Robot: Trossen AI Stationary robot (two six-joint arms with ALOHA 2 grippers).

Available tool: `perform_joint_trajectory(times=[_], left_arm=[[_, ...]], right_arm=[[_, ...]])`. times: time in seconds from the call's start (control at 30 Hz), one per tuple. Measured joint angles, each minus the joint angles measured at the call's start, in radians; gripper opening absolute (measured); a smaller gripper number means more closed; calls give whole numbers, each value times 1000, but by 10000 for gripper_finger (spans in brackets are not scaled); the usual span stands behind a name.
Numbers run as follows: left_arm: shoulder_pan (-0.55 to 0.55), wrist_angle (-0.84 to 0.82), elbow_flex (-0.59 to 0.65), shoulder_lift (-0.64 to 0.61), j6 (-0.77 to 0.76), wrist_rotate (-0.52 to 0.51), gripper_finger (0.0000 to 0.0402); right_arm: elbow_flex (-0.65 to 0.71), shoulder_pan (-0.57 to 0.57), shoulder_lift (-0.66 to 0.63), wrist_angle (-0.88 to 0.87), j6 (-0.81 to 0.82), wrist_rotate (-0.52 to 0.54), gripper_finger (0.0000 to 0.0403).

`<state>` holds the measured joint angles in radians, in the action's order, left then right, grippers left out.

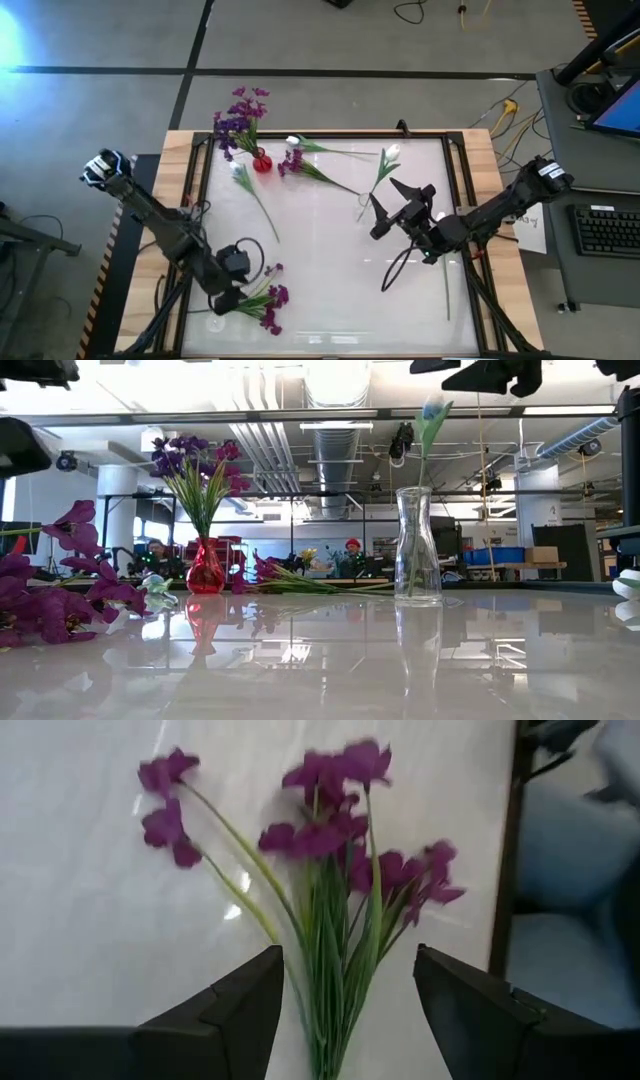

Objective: Sort flowers into vase by color
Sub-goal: Put the light purple flowers into the red vase

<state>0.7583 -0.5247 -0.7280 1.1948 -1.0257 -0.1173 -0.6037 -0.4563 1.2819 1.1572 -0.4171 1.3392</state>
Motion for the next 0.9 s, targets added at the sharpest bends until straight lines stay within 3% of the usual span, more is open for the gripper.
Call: perform_joint_trajectory(times=[0.4,0.67,0.9], left_arm=[[66,-150,-142,230,19,-22,233],[139,-151,-144,310,44,-55,277],[191,-137,-144,374,20,-56,286]], right_arm=[[0,-97,0,-1,67,0,325],[0,-133,0,-1,90,0,325],[0,-149,0,-1,112,-3,325]])
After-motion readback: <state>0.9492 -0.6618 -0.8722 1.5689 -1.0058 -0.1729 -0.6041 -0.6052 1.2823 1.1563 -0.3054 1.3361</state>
